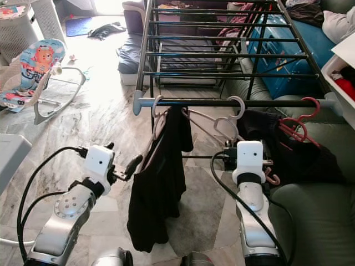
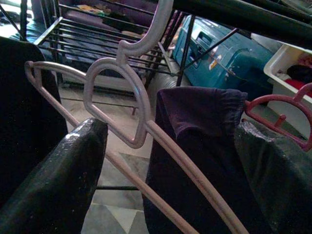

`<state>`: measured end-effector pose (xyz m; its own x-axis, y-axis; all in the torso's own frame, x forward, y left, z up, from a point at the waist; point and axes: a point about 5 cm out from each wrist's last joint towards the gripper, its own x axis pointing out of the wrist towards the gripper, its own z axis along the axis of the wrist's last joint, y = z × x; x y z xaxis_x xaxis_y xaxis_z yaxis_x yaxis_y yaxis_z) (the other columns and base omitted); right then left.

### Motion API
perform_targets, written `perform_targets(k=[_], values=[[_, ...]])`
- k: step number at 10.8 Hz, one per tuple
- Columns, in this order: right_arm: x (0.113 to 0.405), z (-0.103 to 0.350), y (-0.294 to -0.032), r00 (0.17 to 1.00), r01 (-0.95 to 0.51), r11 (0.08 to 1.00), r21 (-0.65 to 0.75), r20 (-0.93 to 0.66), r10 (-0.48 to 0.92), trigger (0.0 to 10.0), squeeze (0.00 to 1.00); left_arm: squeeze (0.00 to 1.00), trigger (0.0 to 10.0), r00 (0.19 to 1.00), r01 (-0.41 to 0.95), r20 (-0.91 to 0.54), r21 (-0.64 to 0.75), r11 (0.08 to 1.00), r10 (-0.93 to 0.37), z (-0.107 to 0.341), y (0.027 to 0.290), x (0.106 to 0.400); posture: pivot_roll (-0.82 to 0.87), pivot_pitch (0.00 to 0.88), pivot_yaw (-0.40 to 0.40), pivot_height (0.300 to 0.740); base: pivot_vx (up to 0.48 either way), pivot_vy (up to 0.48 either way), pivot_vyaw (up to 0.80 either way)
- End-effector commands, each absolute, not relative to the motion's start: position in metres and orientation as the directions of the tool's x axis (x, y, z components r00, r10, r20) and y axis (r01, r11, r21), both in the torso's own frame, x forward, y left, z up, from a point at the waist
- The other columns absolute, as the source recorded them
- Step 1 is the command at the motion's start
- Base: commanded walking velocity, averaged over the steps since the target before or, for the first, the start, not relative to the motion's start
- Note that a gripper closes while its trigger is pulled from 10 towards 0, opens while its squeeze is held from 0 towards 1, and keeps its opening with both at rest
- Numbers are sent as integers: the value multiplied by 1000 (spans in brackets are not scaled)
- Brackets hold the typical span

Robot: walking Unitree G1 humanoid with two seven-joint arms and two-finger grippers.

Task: Hang hanger

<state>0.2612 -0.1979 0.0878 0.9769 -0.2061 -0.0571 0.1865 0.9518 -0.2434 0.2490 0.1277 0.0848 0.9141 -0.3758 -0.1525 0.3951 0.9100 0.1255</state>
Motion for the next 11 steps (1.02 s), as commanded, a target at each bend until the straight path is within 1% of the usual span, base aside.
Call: perform_targets(k=[1, 6, 7, 11], values=[[261, 90, -199, 975, 193, 951, -243, -56, -213, 10000, 0, 0, 10000, 920, 383, -146, 143, 913, -363, 86, 130, 252, -54, 0, -20, 740, 0, 0, 0], [264, 90, -199, 976, 185, 949, -255, -67, -209, 10000, 0, 0, 10000, 933, 353, -138, 156, 923, -334, 86, 132, 252, -49, 0, -28, 740, 0, 0, 0], [264, 87, -200, 968, 203, 945, -258, -92, -233, 10000, 0, 0, 10000, 932, 354, -138, 158, 922, -334, 86, 132, 252, -50, 0, -27, 740, 0, 0, 0], [262, 87, -197, 974, 181, 957, -225, -96, -207, 10000, 0, 0, 10000, 934, 349, -135, 163, 923, -330, 86, 132, 253, -57, 0, -25, 740, 0, 0, 0]])
